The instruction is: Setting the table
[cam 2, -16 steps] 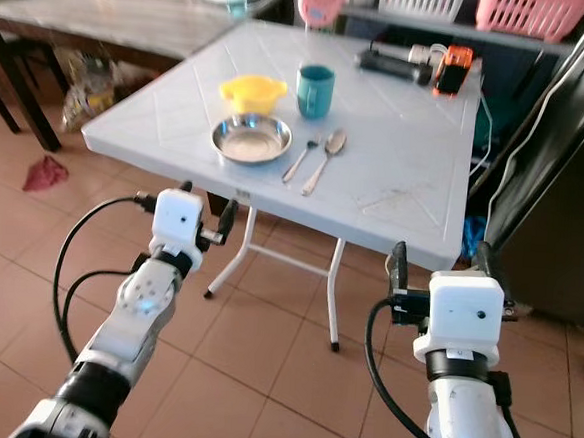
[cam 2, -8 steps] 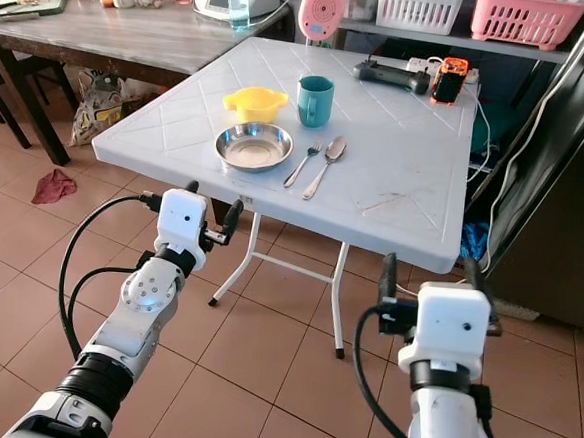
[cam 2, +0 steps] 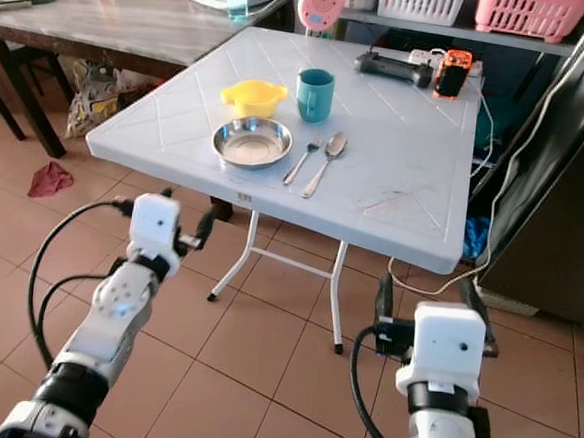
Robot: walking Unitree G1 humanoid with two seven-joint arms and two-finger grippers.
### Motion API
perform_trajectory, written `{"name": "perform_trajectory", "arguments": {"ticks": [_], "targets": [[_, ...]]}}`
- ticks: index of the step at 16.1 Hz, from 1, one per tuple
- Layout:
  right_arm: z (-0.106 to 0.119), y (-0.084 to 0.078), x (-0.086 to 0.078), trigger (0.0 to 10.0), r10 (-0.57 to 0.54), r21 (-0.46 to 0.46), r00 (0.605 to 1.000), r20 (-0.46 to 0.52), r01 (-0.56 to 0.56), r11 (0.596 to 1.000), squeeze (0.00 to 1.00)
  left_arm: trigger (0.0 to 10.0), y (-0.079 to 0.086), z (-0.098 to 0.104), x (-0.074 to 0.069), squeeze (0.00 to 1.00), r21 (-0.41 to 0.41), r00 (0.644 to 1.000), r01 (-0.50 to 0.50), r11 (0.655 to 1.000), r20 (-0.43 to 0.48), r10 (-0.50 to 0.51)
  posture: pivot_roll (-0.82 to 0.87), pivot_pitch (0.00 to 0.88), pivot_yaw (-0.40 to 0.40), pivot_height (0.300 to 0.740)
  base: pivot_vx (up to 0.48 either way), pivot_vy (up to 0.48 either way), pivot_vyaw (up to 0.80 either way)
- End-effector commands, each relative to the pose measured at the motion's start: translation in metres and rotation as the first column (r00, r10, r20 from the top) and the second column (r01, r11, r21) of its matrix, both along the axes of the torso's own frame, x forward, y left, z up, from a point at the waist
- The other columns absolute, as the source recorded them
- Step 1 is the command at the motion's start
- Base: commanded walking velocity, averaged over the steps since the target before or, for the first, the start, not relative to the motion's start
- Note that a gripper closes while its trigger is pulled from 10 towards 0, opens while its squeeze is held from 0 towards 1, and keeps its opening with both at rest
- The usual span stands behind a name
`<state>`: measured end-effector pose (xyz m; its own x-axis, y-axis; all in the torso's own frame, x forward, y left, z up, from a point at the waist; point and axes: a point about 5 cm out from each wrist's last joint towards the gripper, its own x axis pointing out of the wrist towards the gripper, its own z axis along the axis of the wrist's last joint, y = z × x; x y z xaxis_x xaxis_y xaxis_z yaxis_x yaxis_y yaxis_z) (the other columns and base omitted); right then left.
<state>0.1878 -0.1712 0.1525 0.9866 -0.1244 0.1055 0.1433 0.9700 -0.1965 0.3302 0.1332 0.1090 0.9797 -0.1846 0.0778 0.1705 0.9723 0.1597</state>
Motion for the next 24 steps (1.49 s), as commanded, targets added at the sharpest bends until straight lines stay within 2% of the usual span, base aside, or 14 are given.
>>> {"name": "perform_trajectory", "arguments": {"ticks": [1,5,6,8,9,10,12,18,24], "targets": [[0.006,0.002,-0.002,10.0,0.009,-0.001,1.000,0.015,-0.009,1.000,0.00,10.0,0.003,-0.001,-0.002,0.00,0.003,1.000,0.001,1.000,-0.014,-0.001,-0.15,0.154,0.044,0.740,0.000,0.000,0.00],[-0.001,-0.003,-0.009,10.0,0.016,-0.014,1.000,-0.025,-0.017,1.000,0.00,10.0,0.026,-0.011,-0.012,0.00,0.074,0.998,0.007,0.997,-0.060,-0.003,-0.13,0.164,0.031,0.740,0.000,0.000,0.00],[-0.001,-0.006,-0.008,10.0,0.019,-0.019,0.999,-0.028,-0.020,1.000,0.00,10.0,0.046,-0.013,-0.023,0.00,0.125,0.997,0.014,0.992,-0.075,-0.005,-0.11,0.168,0.028,0.740,0.000,0.000,0.00],[0.000,-0.008,-0.004,10.0,0.022,-0.024,0.999,-0.024,-0.023,0.999,0.00,10.0,0.062,-0.017,-0.035,0.00,0.144,0.994,-0.036,0.989,-0.095,0.050,-0.08,0.165,0.025,0.740,0.000,0.000,0.00],[0.000,-0.008,-0.001,10.0,0.025,-0.022,0.999,-0.021,-0.026,0.999,0.00,10.0,0.068,-0.022,-0.046,0.00,0.142,0.990,-0.079,0.987,-0.107,0.094,-0.07,0.163,0.021,0.740,0.000,0.000,0.00],[0.000,-0.006,0.004,10.0,0.038,-0.016,0.999,-0.015,-0.038,0.999,0.00,10.0,0.067,-0.025,-0.055,0.00,0.138,0.987,-0.096,0.986,-0.114,0.113,-0.05,0.160,0.015,0.740,0.000,0.000,0.00],[0.000,-0.001,0.011,10.0,0.072,-0.014,0.997,-0.009,-0.072,0.997,0.00,10.0,0.063,-0.025,-0.060,0.00,0.141,0.989,-0.079,0.987,-0.109,0.095,-0.03,0.150,0.001,0.740,0.000,0.000,0.00],[0.005,-0.003,0.023,10.0,0.095,-0.017,0.995,0.013,-0.095,0.995,0.00,10.0,0.057,-0.018,-0.064,0.00,0.132,0.990,-0.094,0.987,-0.088,0.106,0.00,0.146,-0.036,0.740,0.000,0.000,0.00],[0.006,0.009,0.040,10.0,0.131,0.021,0.991,0.038,-0.132,0.991,0.00,10.0,0.056,-0.003,-0.058,0.00,0.139,0.992,-0.111,0.984,-0.040,0.118,0.06,0.178,-0.041,0.740,0.000,0.000,0.00]]}}
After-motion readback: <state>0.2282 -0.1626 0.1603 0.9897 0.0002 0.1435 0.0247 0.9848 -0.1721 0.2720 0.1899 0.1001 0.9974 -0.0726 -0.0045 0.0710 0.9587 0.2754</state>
